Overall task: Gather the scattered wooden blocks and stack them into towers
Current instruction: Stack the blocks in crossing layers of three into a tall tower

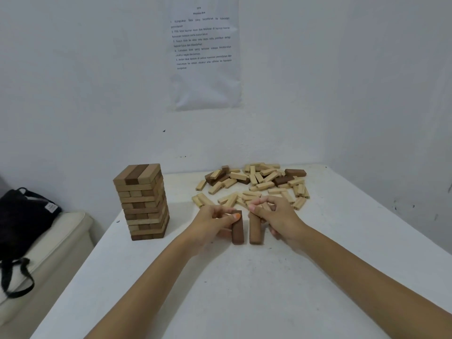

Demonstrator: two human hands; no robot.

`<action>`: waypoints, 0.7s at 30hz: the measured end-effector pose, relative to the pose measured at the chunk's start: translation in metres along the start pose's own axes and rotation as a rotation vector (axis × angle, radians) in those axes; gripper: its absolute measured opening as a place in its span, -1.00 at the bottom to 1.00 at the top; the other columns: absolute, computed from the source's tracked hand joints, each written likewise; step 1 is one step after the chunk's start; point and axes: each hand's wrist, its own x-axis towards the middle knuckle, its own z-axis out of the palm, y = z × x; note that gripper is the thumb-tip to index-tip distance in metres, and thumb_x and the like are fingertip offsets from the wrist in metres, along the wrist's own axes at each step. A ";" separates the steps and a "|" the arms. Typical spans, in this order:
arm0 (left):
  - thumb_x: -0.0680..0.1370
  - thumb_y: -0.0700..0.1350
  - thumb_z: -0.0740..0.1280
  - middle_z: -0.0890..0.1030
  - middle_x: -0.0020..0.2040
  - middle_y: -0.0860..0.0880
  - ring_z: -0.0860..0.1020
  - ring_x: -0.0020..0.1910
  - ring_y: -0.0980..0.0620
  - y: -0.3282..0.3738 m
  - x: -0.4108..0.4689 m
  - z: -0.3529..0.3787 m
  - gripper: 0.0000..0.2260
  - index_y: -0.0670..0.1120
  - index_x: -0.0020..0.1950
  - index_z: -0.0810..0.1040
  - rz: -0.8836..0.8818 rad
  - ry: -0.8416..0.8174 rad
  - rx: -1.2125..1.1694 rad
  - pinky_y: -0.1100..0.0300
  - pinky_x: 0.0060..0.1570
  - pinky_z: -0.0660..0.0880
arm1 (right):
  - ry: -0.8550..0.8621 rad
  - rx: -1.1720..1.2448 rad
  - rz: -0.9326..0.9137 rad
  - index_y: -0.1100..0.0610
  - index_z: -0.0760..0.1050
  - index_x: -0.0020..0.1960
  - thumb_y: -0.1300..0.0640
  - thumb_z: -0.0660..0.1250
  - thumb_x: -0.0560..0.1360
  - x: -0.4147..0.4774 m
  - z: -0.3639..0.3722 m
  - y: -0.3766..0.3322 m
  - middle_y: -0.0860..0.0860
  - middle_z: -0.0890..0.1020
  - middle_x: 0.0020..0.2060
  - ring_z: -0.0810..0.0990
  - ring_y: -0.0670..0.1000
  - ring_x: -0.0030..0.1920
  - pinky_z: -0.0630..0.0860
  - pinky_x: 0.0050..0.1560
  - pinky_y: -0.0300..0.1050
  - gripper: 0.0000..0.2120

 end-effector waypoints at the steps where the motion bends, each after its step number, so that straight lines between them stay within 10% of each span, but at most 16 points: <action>1: 0.51 -0.14 0.42 0.64 0.02 -0.21 0.65 -0.09 0.01 -0.002 -0.001 -0.001 -0.80 -0.16 0.11 0.60 -0.003 -0.004 -0.023 0.01 0.12 0.57 | -0.010 0.005 0.011 0.15 0.58 0.05 0.08 0.42 0.50 0.000 0.002 0.001 0.08 0.61 -0.18 0.30 -0.16 -0.66 0.16 -0.64 -0.29 -0.82; 15: 0.53 -0.08 0.39 0.58 0.04 -0.08 0.54 -0.11 0.11 -0.014 -0.001 0.002 -0.79 -0.07 0.15 0.58 0.052 0.140 0.234 0.38 -0.19 0.50 | 0.083 -0.026 0.131 0.07 0.59 -0.05 0.09 0.20 0.57 -0.002 0.012 0.003 0.03 0.56 -0.21 0.39 -0.04 -0.37 0.30 -0.52 -0.21 -0.81; 21: 0.57 -0.09 0.33 0.54 0.00 -0.03 0.51 -0.09 0.10 -0.012 -0.004 0.001 -0.83 -0.06 0.14 0.56 0.079 0.174 0.292 0.22 -0.09 0.51 | 0.068 -0.101 0.164 0.06 0.59 0.03 0.27 0.17 0.54 -0.009 -0.002 -0.001 -0.03 0.56 -0.16 0.51 0.00 -0.15 0.54 -0.03 0.02 -0.75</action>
